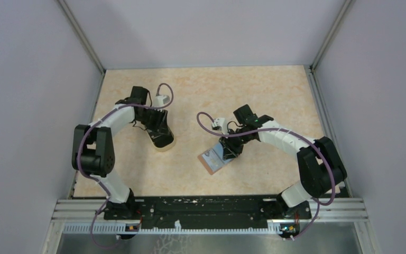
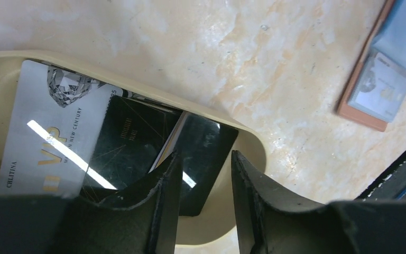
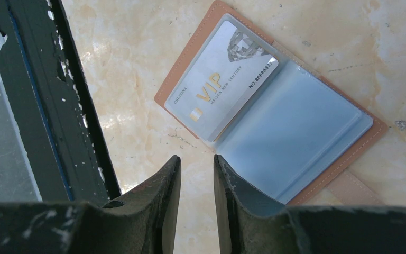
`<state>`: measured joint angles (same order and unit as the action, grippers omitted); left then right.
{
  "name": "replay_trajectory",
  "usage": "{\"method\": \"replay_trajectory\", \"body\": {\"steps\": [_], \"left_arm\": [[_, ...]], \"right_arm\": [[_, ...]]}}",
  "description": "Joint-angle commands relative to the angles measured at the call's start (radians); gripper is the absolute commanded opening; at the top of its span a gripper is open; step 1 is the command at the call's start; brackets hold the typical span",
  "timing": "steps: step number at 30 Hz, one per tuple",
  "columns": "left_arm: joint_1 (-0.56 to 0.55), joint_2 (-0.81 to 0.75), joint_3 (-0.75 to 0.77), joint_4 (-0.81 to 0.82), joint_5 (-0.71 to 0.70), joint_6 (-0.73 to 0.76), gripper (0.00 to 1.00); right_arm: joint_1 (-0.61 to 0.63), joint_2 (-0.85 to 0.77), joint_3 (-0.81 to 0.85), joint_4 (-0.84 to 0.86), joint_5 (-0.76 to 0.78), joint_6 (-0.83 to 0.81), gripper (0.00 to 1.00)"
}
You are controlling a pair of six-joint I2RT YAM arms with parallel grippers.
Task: Put the credit cards into the card holder
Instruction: Pick up the credit card from the storage box.
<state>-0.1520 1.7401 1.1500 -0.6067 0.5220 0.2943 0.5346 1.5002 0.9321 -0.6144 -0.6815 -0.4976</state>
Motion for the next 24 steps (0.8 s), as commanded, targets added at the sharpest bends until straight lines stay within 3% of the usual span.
{"method": "replay_trajectory", "body": {"steps": [1, 6, 13, 19, 24], "left_arm": [[-0.005, -0.066, -0.020, 0.000, 0.063, -0.028, 0.44], [-0.006, -0.077, -0.044, 0.015, 0.062, -0.020, 0.44], [-0.006, 0.025, -0.003, -0.012, -0.074, 0.055, 0.60], [-0.014, 0.064, -0.001, -0.030, -0.055, 0.054, 0.59], [-0.025, 0.025, -0.010, -0.033, -0.019, 0.034, 0.49]], "right_arm": [[0.010, -0.007, 0.051, 0.013, -0.021, -0.017, 0.30], [0.010, -0.008, 0.052, 0.012, -0.022, -0.015, 0.29], [0.010, -0.007, 0.052, 0.013, -0.025, -0.015, 0.29], [0.010, -0.008, 0.052, 0.012, -0.026, -0.016, 0.29], [0.010, -0.009, 0.052, 0.010, -0.029, -0.015, 0.30]]}}
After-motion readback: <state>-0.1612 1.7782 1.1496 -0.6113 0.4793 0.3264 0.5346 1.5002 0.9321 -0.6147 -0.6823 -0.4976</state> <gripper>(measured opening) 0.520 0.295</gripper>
